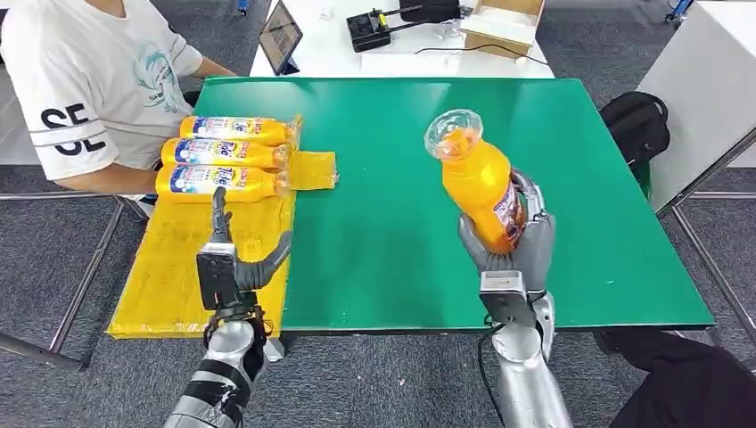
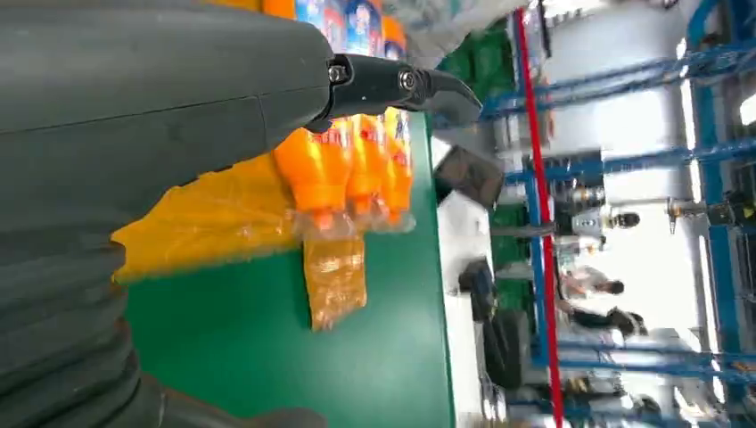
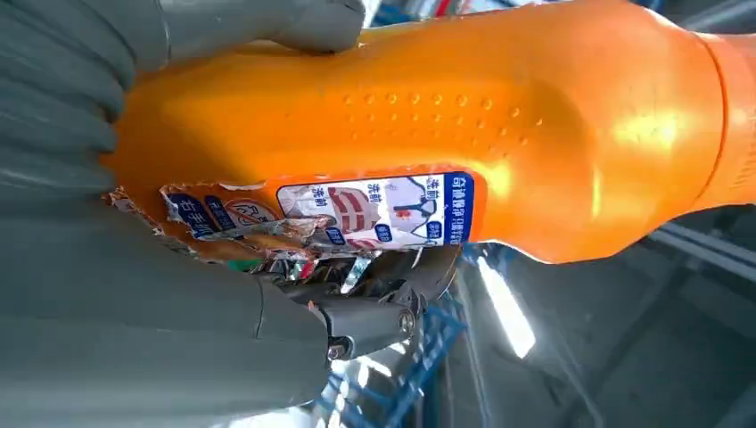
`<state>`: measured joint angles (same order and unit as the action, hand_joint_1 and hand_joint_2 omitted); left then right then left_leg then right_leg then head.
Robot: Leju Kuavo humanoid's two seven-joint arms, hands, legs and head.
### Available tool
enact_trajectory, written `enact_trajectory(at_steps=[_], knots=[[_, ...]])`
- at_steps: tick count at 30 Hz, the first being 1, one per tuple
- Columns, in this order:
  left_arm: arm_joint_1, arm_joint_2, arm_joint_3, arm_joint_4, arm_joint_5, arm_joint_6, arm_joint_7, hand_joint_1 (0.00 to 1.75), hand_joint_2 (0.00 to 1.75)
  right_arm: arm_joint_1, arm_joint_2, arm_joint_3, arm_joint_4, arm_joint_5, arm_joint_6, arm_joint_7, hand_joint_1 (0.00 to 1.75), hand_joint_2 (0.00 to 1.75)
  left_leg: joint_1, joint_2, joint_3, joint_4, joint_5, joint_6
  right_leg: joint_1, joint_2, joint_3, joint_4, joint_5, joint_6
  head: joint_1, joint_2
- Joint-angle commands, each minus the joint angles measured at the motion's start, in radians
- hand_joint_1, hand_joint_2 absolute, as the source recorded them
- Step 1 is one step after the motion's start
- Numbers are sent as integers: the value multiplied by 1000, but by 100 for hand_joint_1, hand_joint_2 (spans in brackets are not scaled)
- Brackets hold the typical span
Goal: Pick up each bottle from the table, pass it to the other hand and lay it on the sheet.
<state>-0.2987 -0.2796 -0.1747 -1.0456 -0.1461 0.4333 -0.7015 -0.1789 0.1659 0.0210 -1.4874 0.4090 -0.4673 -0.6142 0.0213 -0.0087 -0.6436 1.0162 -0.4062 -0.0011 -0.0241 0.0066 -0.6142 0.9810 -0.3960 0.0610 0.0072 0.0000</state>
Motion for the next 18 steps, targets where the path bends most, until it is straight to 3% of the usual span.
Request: enact_trajectory(at_steps=[1,4,8,9,12,18], knots=[[-25,1,-7,47,14,-23,3,0,175,-19,25,-39,0,5,-14,-5,175,175,0,0,3,-1,-1,1,0,-1,3,0,-1,-2,0,0],[-25,-9,5,51,32,-73,3,0,175,-11,31,-34,9,11,-17,-10,175,175,0,1,4,0,-2,1,0,0,3,0,-1,-2,0,0],[-30,-39,19,91,78,-328,3,0,175,25,48,-1,66,28,39,-44,175,175,0,1,11,-1,-5,2,1,-1,12,-1,-5,-6,0,0],[-29,-49,13,102,83,-411,6,0,175,37,60,9,90,38,44,-60,175,175,0,0,5,-1,-2,1,1,-1,6,-2,-2,-3,0,0],[-13,-54,-35,83,101,-564,28,0,175,59,85,42,137,52,40,-84,175,175,1,0,7,-2,-2,1,1,-1,8,-2,-2,-3,0,0],[-8,-53,-46,76,101,-584,30,0,175,60,86,54,147,61,22,-84,175,175,0,1,4,-1,-2,0,1,1,4,-2,-1,-2,0,0]])
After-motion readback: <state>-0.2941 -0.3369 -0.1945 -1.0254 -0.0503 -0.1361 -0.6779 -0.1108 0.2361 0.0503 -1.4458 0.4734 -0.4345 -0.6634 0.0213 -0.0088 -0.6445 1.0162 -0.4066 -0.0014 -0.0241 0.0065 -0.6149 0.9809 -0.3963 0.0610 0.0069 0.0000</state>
